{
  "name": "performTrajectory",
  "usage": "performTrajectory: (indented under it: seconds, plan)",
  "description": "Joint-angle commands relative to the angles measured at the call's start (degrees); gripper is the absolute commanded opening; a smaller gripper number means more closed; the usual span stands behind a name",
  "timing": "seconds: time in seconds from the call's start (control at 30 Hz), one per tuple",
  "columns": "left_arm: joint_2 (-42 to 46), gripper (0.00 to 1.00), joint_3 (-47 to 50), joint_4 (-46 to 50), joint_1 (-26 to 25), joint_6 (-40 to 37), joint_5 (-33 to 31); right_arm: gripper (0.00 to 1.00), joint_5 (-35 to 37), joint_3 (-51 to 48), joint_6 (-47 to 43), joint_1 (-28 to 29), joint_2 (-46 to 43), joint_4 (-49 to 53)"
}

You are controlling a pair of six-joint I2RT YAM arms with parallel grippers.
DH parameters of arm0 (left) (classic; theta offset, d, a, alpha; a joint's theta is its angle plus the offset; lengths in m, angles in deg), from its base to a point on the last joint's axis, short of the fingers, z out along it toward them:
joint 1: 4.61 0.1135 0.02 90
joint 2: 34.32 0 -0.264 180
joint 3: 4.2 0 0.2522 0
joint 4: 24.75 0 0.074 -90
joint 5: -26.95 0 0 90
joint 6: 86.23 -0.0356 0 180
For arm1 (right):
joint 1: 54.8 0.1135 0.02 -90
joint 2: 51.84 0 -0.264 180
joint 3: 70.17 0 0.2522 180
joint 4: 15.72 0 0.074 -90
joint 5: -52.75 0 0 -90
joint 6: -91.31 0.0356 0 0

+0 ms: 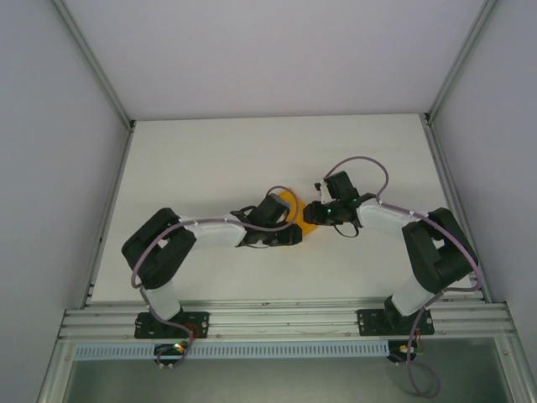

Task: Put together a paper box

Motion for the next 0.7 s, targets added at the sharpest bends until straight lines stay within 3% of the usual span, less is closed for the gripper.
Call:
performTrajectory:
  seconds: [0.0, 0.13, 0.3, 0.5, 0.67]
  plan:
    - [1.4, 0.41, 2.6, -2.0, 0.7, -1.6, -2.8, 0.3, 7.0, 0.0, -1.3, 1.5, 0.2, 10.1]
    - [5.9, 0.49, 5.6, -2.1, 0.9, -2.5, -3.2, 0.3, 8.3, -1.2, -1.7, 1.9, 0.3, 9.6]
    - [13.0, 0.77, 7.7, 0.0, 1.0, -2.7, -3.5, 0.29, 10.5, -1.0, -1.7, 2.6, 1.1, 10.1]
    - [16.5, 0.88, 7.9, 4.6, 2.7, -1.7, -6.3, 0.29, 11.8, -0.2, -1.7, 3.6, 1.4, 10.5]
    - [10.8, 0.86, 8.0, -4.8, 5.4, 1.4, 1.3, 0.28, 11.3, -0.2, -0.9, 4.1, 1.3, 10.1]
